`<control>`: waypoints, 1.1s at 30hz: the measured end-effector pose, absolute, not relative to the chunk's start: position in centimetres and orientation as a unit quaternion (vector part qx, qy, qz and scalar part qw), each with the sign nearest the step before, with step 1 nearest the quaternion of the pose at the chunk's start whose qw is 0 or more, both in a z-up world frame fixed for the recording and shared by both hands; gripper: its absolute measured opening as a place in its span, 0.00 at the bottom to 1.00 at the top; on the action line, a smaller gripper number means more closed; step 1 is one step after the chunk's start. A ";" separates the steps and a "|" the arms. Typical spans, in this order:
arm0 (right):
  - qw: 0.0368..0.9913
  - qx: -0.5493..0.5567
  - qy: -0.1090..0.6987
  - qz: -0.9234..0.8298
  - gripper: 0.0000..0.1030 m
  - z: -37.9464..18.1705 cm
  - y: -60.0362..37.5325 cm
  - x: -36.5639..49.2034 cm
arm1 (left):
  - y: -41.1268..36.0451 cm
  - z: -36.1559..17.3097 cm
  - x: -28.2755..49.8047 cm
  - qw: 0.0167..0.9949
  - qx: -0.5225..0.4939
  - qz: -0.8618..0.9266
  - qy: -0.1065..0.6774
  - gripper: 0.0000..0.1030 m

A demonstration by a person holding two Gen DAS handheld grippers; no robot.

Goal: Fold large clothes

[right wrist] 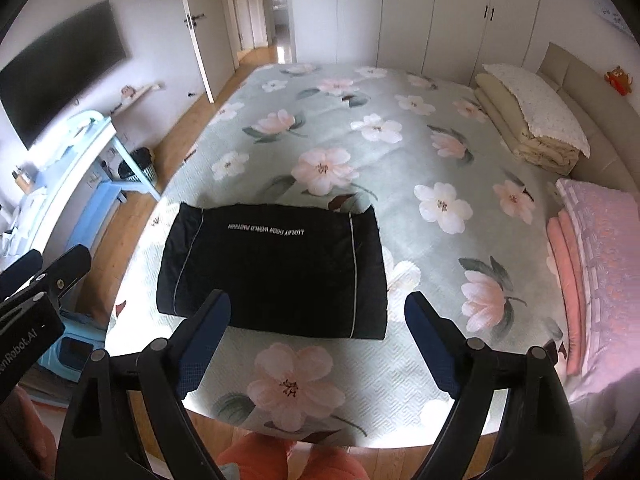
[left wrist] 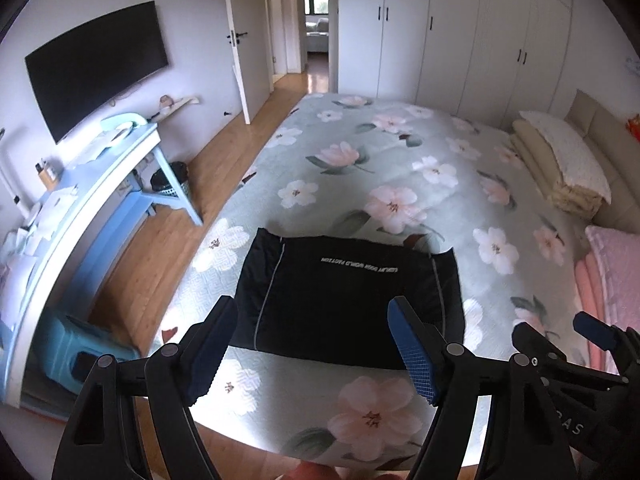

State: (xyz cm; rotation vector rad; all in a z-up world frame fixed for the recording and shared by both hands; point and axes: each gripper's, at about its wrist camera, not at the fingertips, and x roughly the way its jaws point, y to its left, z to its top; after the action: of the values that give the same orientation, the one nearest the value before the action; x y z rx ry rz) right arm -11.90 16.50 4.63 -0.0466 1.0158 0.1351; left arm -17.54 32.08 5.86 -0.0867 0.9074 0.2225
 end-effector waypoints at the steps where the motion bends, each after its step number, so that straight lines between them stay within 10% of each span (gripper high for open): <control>1: 0.869 -0.021 0.490 0.063 0.87 4.4 16.7 -11.7 | 32.3 5.6 -17.2 0.891 -0.040 0.105 0.440 0.76; 33: 0.825 0.006 0.564 0.024 0.88 -1.0 19.6 -7.2 | 35.8 0.1 -11.9 0.855 -0.004 0.094 0.511 0.76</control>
State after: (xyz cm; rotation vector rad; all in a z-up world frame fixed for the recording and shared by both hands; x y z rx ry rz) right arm -7.25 19.65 -0.96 0.0118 1.1985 0.0511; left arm -11.88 35.80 0.08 -0.0078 1.0737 0.1983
